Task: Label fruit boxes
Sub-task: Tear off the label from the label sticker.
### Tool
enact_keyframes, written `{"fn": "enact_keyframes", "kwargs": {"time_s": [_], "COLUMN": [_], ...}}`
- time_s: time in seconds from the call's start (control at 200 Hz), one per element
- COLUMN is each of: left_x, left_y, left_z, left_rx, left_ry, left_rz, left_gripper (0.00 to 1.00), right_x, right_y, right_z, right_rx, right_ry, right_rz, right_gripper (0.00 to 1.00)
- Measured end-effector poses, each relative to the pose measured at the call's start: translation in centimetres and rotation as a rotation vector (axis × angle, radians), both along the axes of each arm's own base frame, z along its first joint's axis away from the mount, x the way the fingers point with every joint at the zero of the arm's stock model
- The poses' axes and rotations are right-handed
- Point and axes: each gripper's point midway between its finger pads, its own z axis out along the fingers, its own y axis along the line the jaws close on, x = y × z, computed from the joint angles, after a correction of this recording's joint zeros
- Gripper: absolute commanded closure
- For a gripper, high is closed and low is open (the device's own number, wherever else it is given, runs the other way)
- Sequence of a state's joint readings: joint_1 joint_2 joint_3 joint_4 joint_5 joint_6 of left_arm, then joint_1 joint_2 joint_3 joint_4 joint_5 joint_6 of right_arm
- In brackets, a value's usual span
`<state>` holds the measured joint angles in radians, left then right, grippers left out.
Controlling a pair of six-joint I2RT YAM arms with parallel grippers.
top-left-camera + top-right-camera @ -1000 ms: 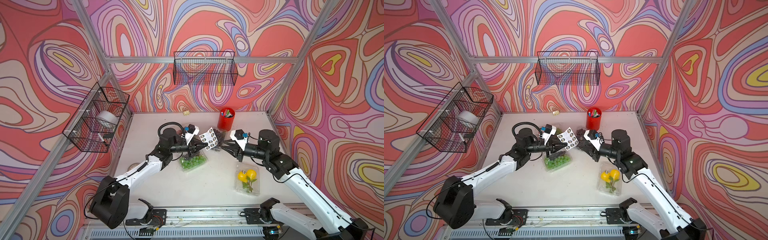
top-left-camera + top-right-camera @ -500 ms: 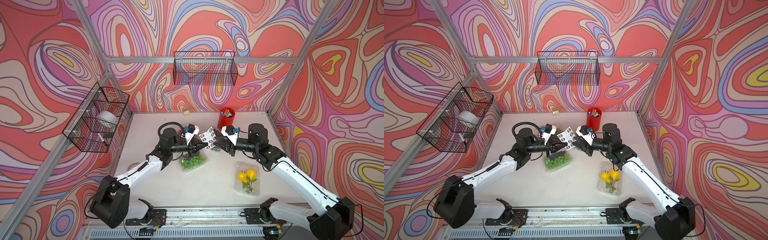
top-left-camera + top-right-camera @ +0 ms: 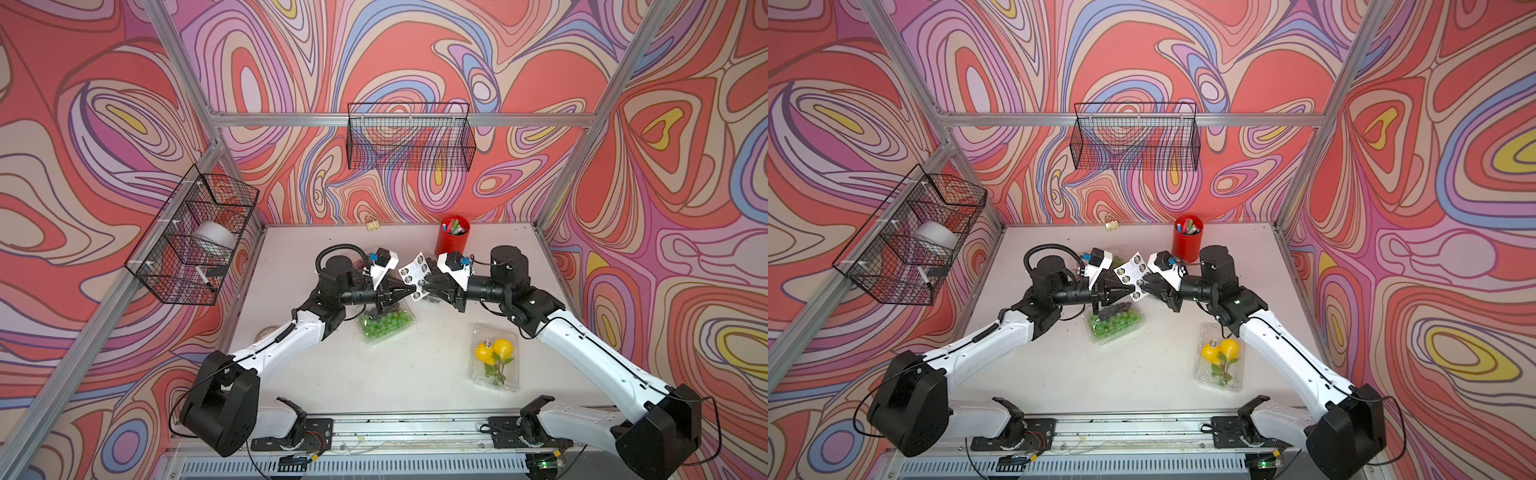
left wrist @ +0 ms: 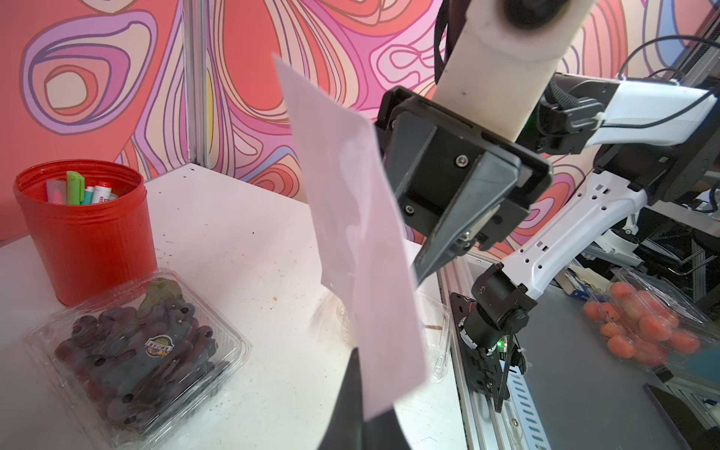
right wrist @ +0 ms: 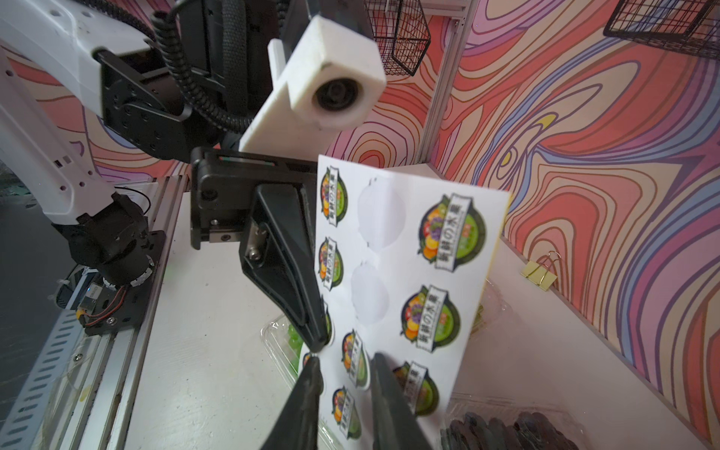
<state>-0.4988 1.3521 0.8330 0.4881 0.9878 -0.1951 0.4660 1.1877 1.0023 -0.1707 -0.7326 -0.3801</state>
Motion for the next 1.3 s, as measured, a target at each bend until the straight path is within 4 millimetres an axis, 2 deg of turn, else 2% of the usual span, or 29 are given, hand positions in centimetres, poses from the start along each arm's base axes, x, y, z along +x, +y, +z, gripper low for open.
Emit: {"fn": "enact_keyframes", "kwargs": {"time_s": [0.205,0.451,0.581,0.661,0.741,1.057,1.302], "left_x": [-0.12,-0.11,-0.11,-0.11,-0.11,-0.1,-0.1], "left_y": [-0.02,-0.02,-0.02,-0.02,-0.02,-0.02,-0.02], "left_z": [0.04,0.05,0.05,0.05,0.07,0.02,-0.07], "left_rx": [-0.001,-0.001,-0.001,-0.001,-0.001,0.002,0.005], "left_ry": [-0.001,-0.004,-0.004,-0.004,-0.005,0.0,0.007], "left_rz": [-0.008,-0.007,-0.007,-0.007,-0.007,-0.007,-0.007], "left_gripper": [1.0,1.0,1.0,1.0,1.0,1.0,1.0], "right_x": [0.06,0.05,0.05,0.05,0.04,0.14,-0.02], "right_y": [0.0,0.05,0.05,0.04,0.03,0.03,-0.03], "right_z": [0.06,0.07,0.06,0.05,-0.01,-0.37,-0.5], "right_rx": [0.0,0.001,0.0,-0.001,-0.003,-0.015,-0.031], "right_ry": [-0.005,-0.009,-0.01,-0.011,-0.011,-0.01,-0.014], "right_rz": [-0.002,0.002,0.003,0.003,0.003,0.003,0.011], "right_gripper": [0.75,0.9,0.9,0.85,0.84,1.0,1.0]}}
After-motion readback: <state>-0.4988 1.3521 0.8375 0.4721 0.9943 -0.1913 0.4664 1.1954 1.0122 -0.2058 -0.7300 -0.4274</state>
